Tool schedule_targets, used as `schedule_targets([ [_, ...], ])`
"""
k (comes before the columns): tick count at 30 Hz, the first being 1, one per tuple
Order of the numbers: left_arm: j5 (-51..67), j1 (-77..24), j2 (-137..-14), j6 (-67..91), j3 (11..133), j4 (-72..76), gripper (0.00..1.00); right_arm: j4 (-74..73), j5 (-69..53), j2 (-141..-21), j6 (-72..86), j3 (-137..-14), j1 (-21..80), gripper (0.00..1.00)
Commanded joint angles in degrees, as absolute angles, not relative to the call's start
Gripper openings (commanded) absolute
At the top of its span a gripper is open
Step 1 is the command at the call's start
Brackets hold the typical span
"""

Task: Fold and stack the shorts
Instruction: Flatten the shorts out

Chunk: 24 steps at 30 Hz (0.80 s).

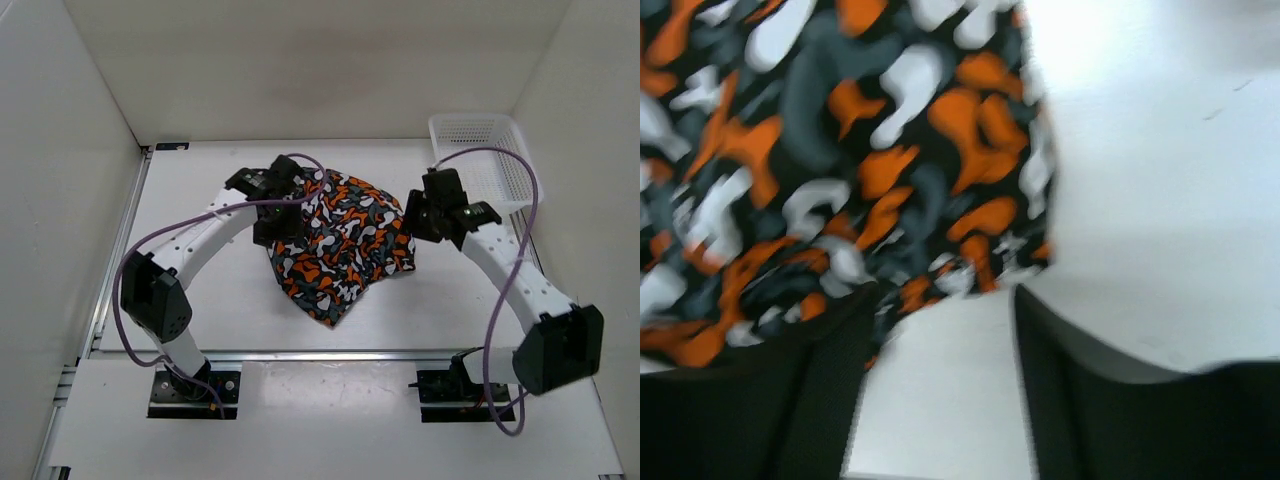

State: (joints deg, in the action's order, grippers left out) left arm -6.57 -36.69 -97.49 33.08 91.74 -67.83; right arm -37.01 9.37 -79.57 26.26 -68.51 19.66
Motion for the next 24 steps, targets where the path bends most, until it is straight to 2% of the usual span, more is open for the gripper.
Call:
schedule_targets([
  [1,-10.0,-29.5,-92.2,32.8,89.3,-65.8,0.66,-37.3,-1.6,-71.2,32.6,-60.6,24.0,0.48],
  [2,-8.3,-27.6,-91.5,32.8,87.9,-64.9,0.63,-36.5,-3.2,-70.0,34.2,-56.2,25.5,0.47],
  [4,-6.1,-21.8,-91.5,32.8,85.2,-61.8,0.63,-34.7,-5.5,-67.1,38.0,-52.7,32.0,0.47],
  [5,-4.4,-20.1,-91.5,32.8,82.7,-60.7,0.76,-33.3,-5.0,-67.1,38.8,-51.7,35.0,0.54],
  [8,1.5,-15.7,-94.9,32.8,80.6,-56.1,0.94,-32.7,-2.5,-69.9,38.8,-51.0,47.0,0.72],
  [9,2.5,-15.7,-96.4,32.8,80.6,-55.3,0.99,-32.7,-2.5,-73.9,38.8,-52.0,49.2,0.82],
  [12,4.7,-14.6,-103.7,32.8,83.6,-54.2,1.00,-31.5,-2.5,-82.5,38.1,-55.8,55.4,0.92],
  [17,6.3,-14.6,-111.1,35.0,88.6,-53.1,1.00,-24.8,-7.7,-92.2,40.3,-58.3,55.4,0.92],
  [18,6.3,-14.6,-112.7,35.6,89.9,-53.1,1.00,-24.3,-7.7,-94.5,41.0,-58.3,55.4,0.90],
  [21,6.9,-14.6,-115.4,36.1,91.1,-53.1,0.90,-23.1,-6.2,-98.4,42.1,-59.8,55.4,0.81],
  [22,6.9,-15.1,-115.9,36.1,92.5,-53.1,0.73,-23.1,-5.5,-99.3,42.1,-60.5,55.4,0.71],
  [24,8.2,-15.1,-116.5,36.1,93.4,-53.1,0.46,-23.1,-3.8,-100.6,42.1,-61.0,54.8,0.56],
])
